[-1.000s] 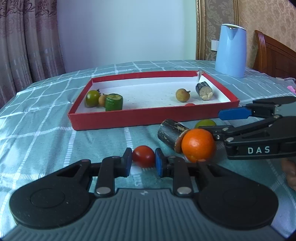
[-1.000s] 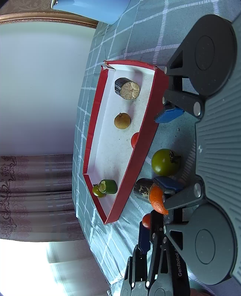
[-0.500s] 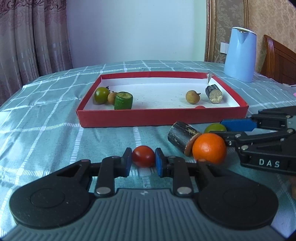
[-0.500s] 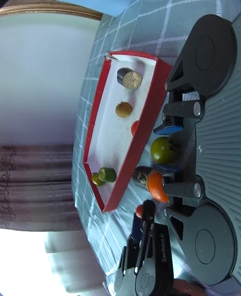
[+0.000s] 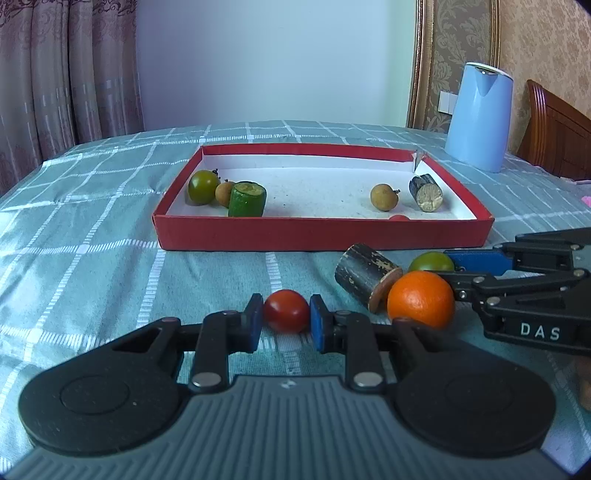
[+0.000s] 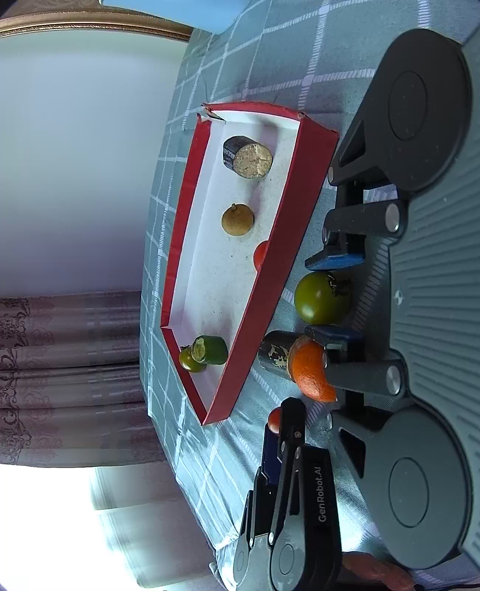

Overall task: Organize fruits
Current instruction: 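Grasp the small red cherry tomato with the left gripper while the right gripper grasps the green tomato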

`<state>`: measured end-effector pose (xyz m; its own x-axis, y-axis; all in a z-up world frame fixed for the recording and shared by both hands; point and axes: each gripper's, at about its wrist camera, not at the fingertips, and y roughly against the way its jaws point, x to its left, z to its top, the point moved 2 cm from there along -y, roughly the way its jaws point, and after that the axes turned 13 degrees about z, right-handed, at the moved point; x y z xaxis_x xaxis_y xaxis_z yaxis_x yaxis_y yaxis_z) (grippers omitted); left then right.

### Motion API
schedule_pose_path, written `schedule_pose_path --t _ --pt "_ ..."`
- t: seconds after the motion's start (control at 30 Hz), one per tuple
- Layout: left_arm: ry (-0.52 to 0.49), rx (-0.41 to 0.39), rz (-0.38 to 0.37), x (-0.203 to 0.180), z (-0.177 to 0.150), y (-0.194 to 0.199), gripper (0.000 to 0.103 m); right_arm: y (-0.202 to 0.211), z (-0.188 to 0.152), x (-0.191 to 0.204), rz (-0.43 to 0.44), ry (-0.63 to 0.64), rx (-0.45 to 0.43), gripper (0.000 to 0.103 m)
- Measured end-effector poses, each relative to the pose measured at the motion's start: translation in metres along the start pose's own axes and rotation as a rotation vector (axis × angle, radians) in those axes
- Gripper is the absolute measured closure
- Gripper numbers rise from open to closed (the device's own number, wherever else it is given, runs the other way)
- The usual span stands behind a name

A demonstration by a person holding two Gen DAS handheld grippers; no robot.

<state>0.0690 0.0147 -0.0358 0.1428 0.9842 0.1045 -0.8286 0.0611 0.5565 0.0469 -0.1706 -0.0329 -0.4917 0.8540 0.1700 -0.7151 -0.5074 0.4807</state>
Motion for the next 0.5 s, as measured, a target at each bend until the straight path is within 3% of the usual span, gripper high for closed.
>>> schedule_pose_path --t 0.5 --pt "-0.023 -0.009 0.027 -0.004 0.000 0.001 0.079 0.015 -0.002 0.012 -0.029 0.064 -0.059 0.073"
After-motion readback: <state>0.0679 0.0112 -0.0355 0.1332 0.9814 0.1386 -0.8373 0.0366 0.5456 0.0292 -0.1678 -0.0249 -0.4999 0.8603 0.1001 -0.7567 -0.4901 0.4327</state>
